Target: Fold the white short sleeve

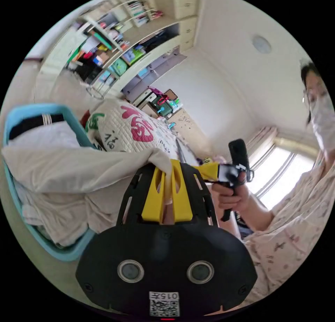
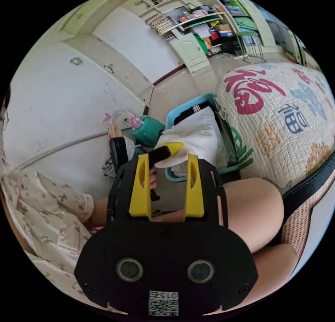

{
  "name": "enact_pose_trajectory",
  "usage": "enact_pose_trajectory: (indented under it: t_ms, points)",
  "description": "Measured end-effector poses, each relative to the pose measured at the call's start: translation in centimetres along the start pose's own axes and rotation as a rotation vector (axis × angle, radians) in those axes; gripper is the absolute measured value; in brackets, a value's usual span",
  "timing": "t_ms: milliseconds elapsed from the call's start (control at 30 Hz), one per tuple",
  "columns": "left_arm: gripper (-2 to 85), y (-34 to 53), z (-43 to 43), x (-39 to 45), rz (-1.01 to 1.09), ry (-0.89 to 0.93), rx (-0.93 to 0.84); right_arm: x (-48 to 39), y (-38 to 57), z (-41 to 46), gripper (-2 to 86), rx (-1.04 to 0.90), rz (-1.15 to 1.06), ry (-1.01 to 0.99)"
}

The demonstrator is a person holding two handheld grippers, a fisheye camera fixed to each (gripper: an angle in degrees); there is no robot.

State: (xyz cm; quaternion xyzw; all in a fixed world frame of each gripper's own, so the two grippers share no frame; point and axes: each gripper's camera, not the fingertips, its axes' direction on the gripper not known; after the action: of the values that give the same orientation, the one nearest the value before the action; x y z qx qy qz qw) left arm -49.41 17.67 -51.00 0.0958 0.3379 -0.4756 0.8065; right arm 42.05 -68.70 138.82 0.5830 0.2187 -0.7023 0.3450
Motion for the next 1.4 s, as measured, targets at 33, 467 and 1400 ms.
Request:
enact_pose_trajectory:
  t_ms: [33,467,1400]
  points:
    - [0.1,0.6,-1.0,-1.1,-0.042,0.039,0.016,-0.2,1.0,0.9,15.6,-0.016,-0.033,0.030]
    - [3.1,-1.1,-4.7,-1.1,-0.083,0.124,-0.094,-4.1,17.6,21.5,16.9,-0.094,-0.586,0.763]
    - [18.3,2.7,-13.8,-18.8,-0.619,-0.648,0.099,23.1,5.2,5.5,3.5,0.079,0.202,0.251]
